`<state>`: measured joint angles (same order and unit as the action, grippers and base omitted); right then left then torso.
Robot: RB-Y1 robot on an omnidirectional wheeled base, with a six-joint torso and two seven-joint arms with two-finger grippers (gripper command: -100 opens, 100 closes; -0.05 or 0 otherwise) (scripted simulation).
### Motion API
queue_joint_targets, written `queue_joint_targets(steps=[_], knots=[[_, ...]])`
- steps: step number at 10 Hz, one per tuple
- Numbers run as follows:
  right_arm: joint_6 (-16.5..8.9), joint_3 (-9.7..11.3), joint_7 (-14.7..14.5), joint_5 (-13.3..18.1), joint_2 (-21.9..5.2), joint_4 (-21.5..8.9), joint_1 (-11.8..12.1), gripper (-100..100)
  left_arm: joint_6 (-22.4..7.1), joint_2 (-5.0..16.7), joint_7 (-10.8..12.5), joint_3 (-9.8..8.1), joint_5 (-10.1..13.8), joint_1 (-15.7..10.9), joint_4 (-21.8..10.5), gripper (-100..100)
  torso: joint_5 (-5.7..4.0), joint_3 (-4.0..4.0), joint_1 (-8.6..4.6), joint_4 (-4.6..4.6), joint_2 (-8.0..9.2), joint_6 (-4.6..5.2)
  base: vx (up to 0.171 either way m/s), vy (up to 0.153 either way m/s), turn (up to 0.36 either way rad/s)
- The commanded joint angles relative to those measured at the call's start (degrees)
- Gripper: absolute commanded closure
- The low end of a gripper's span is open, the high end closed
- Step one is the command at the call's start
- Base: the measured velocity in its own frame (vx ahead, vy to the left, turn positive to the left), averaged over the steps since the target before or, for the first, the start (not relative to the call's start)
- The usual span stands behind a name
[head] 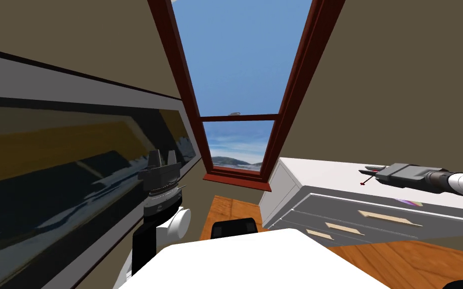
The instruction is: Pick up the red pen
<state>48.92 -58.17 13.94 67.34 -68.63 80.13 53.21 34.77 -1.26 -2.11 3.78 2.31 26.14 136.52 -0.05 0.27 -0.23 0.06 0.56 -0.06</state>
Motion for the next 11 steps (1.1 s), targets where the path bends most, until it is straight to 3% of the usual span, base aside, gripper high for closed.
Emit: queue_joint_targets(steps=[1,2,4,5,7,8,9,10,11], knots=[[-2.6,1.0,2.9,1.0,-1.5,0.5,0.6,100,0.0,0.0,0.0,0.0,0.0,0.0,0.0,0,0.0,0.0,0.0,0.0,0.0,0.0,-0.163,-0.017,0.152],[-2.6,1.0,3.4,1.0,-1.5,0.5,0.6,100,0.0,0.0,0.0,0.0,0.0,0.0,0.0,0,0.0,0.01,0.04,0.0,0.01,-0.04,-0.127,-0.018,0.068],[-5.9,2.2,6.9,2.3,-3.5,1.4,1.5,100,0.0,0.0,0.0,0.0,0.0,0.0,0.0,0,0.03,-0.04,0.06,-0.01,-0.07,-0.03,-0.152,-0.017,0.124],[-5.9,2.2,7.6,2.3,-3.5,1.4,1.5,100,0.0,0.0,0.0,0.0,0.0,0.0,0.0,0,0.04,0.01,0.07,0.01,0.02,-0.04,-0.121,-0.001,0.071],[-9.1,3.5,11.4,3.7,-5.5,2.2,2.3,100,0.0,0.0,0.0,0.0,0.0,0.0,0.0,0,0.07,-0.06,0.15,-0.01,-0.11,-0.03,-0.141,-0.003,0.131],[-9.1,3.5,11.9,3.7,-5.5,2.2,2.3,100,0.0,0.0,0.0,0.0,0.0,0.0,0.0,0,0.06,-0.01,0.13,0.01,-0.03,-0.05,-0.124,-0.008,0.07],[-10.7,4.1,14.0,4.3,-6.5,2.6,2.8,100,0.0,0.0,0.0,0.0,0.0,0.0,0.0,0,0.07,-0.02,0.12,0.02,-0.08,0.05,-0.101,0.01,0.092],[-9.6,3.7,12.6,3.9,-6.1,2.2,2.5,100,0.0,0.0,0.0,0.0,0.0,0.0,0.0,0,0.07,-0.07,0.17,-0.01,-0.15,-0.01,-0.048,0.006,0.031],[-9.8,3.7,12.9,4.0,-6.2,2.2,2.5,0,0.0,0.0,0.0,0.0,0.0,0.0,0.0,0,0.06,-0.14,0.15,-0.03,-0.3,0.06,-0.008,0.001,-0.006]])
